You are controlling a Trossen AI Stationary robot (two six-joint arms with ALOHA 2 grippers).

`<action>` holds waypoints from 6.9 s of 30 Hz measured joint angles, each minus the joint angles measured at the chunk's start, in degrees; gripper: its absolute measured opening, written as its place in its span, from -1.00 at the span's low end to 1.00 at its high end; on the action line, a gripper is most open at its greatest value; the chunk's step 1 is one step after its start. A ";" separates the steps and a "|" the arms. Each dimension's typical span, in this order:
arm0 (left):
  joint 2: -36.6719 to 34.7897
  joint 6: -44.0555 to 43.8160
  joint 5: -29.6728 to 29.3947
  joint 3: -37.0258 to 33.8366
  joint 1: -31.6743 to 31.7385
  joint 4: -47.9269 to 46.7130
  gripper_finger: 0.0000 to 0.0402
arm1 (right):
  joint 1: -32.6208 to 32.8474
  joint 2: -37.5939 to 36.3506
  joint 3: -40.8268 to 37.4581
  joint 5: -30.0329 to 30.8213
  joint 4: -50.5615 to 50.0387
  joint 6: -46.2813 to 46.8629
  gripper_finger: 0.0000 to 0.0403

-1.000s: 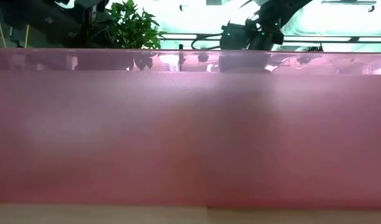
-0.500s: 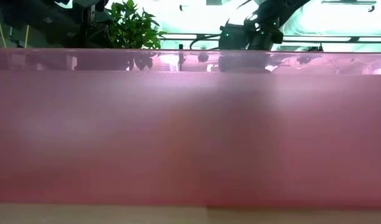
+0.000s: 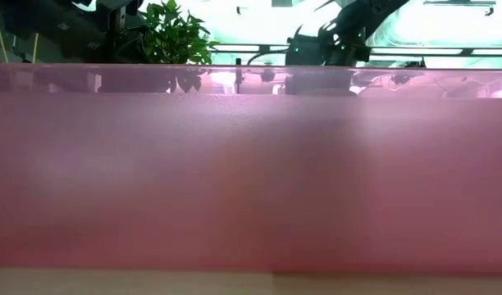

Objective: Pick and place pill bottles into a basket
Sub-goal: Put the white pill bottle into the red bin, then return to Home Position

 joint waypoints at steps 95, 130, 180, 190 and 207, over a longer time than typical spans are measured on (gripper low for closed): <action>0.02 0.14 6.79 0.02 -0.02 -1.49 -0.45 | 42.18 17.91 33.13 11.76 -2.26 24.26 -0.28; 0.02 -0.02 9.04 0.02 0.00 -1.63 -0.45 | 41.89 26.36 33.13 6.98 0.12 22.05 -0.26; -7.27 2.62 11.84 -0.05 0.00 6.49 -0.45 | 34.77 15.63 62.40 6.58 -22.00 0.98 0.17; -15.63 10.09 9.55 -0.03 0.00 7.37 -0.45 | 31.86 10.71 62.40 6.36 -27.63 -3.01 0.17; -30.80 19.32 4.88 -0.03 -0.02 -2.89 -0.45 | 19.82 -3.38 52.05 -13.27 -29.43 -15.43 0.17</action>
